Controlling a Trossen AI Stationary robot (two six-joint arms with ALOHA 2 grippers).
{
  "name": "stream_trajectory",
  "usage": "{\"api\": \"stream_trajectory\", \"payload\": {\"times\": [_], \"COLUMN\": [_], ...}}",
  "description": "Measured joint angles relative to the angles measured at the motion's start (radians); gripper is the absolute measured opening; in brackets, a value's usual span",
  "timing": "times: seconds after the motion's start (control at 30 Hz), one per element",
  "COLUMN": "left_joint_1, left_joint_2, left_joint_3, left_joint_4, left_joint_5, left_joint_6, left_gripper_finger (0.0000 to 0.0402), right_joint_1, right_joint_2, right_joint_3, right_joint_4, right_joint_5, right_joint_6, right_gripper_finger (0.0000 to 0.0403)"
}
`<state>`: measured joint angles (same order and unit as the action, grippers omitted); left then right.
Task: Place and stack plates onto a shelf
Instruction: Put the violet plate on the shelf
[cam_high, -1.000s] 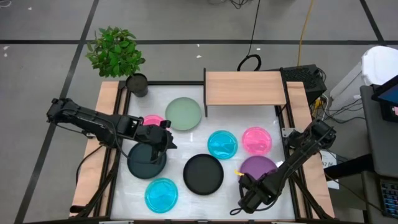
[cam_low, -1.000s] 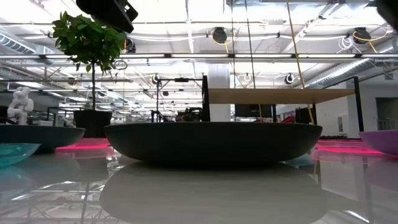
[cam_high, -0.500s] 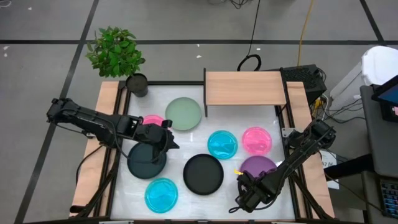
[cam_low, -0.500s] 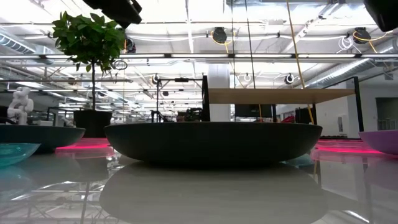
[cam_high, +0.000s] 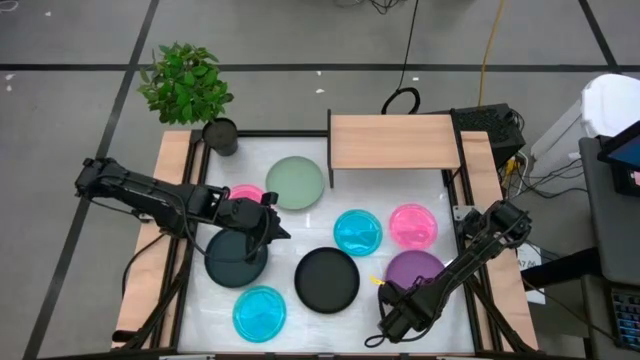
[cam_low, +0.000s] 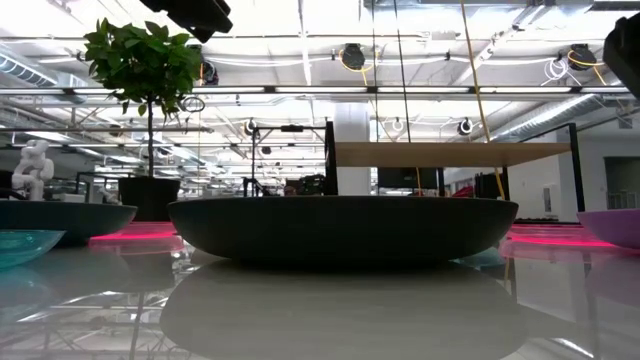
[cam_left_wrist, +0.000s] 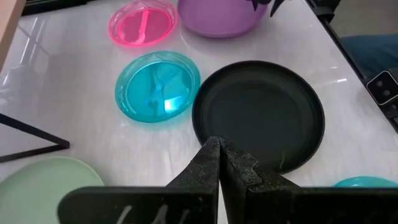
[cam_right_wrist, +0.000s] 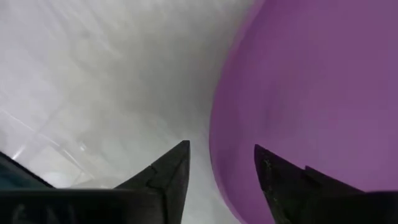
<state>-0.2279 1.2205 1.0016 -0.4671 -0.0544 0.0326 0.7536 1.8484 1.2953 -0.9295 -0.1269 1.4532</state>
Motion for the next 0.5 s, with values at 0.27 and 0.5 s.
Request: {"api": "stream_trajectory", "payload": {"times": [0.27, 0.5], "left_joint_1": [0.0, 0.0], "left_joint_2": [0.0, 0.0], "left_joint_3": [0.0, 0.0], "left_joint_4": [0.0, -0.003], "left_joint_5": [0.0, 0.0], "left_joint_6": [0.011, 0.016], "left_gripper_finger": [0.0004, 0.0004], "right_joint_1": [0.0, 0.0], "right_joint_2": [0.0, 0.0], "right_joint_3": [0.0, 0.0], "right_joint_4": [-0.003, -0.011], "right_joint_5": [0.023, 0.051], "right_joint_6": [-0.005, -0.046], "right_gripper_finger": [0.0078, 0.0008]}}
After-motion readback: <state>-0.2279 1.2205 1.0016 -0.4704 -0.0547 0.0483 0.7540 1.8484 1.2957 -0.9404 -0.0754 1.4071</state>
